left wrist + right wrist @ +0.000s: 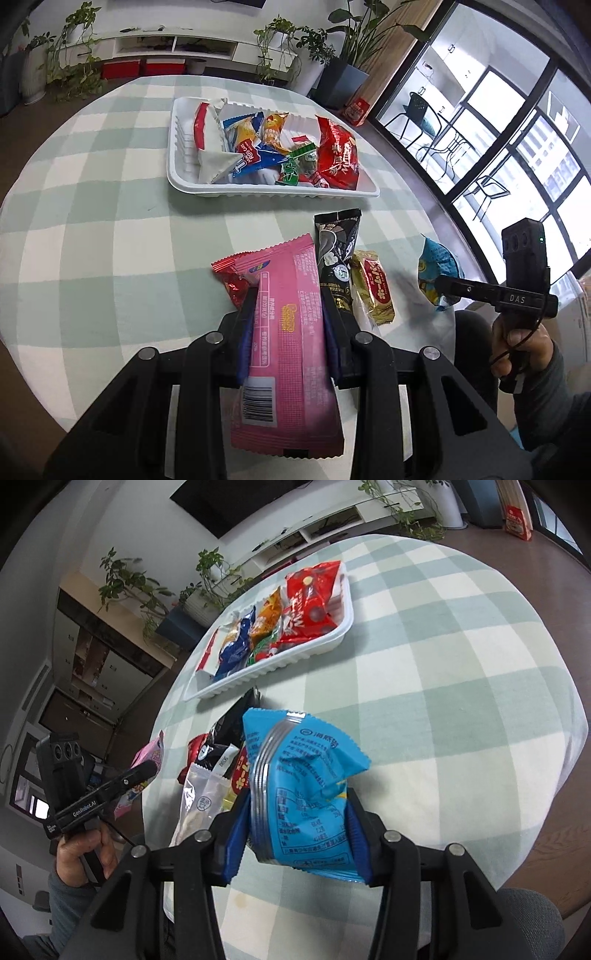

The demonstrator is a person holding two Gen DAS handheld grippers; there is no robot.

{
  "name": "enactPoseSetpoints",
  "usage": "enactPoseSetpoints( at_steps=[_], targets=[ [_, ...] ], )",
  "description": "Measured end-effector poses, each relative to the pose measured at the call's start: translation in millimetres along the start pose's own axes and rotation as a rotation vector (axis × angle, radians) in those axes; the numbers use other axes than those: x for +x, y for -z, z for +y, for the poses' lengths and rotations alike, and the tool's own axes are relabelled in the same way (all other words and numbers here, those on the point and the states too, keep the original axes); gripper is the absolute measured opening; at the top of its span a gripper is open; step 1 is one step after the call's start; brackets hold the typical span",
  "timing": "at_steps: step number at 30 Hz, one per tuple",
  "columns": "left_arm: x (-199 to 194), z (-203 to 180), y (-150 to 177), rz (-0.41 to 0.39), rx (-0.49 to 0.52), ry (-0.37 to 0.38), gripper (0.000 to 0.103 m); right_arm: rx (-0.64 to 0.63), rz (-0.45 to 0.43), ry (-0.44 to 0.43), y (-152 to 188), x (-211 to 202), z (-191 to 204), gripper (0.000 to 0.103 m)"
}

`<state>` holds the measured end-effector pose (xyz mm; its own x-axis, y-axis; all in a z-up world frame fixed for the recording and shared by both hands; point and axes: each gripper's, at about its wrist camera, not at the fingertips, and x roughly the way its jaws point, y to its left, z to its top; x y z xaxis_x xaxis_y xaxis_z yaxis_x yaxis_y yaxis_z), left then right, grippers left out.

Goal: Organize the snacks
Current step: 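Carry both packets to the white tray and open both grippers to release them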

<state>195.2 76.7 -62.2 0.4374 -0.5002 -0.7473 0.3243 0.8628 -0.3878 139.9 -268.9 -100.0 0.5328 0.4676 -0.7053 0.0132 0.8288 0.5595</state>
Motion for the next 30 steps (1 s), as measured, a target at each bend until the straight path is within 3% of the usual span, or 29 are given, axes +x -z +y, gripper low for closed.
enactPoseSetpoints(
  at_steps=[8,18,23,30],
  targets=[
    [-11.4,0.7,-31.3,-0.055,-0.008,0.028,0.029,0.023,-0.076,-0.022,-27.7,-22.3,4.6,0.051],
    [-11.6,-7.1,-142.8,-0.157,0.038,0.022,0.029,-0.111,-0.142,-0.073,-125.7,-26.4,66.6,0.051],
    [20.3,-2.1,-188.7,-0.147,0.043,-0.019,0.029,-0.129,-0.112,-0.086,-181.0,5.8,89.3,0.051],
    [83.8,20.7,-209.2,-0.087,0.014,-0.069,0.029,-0.116,-0.012,0.017,-220.7,84.0,90.7,0.051]
  ],
)
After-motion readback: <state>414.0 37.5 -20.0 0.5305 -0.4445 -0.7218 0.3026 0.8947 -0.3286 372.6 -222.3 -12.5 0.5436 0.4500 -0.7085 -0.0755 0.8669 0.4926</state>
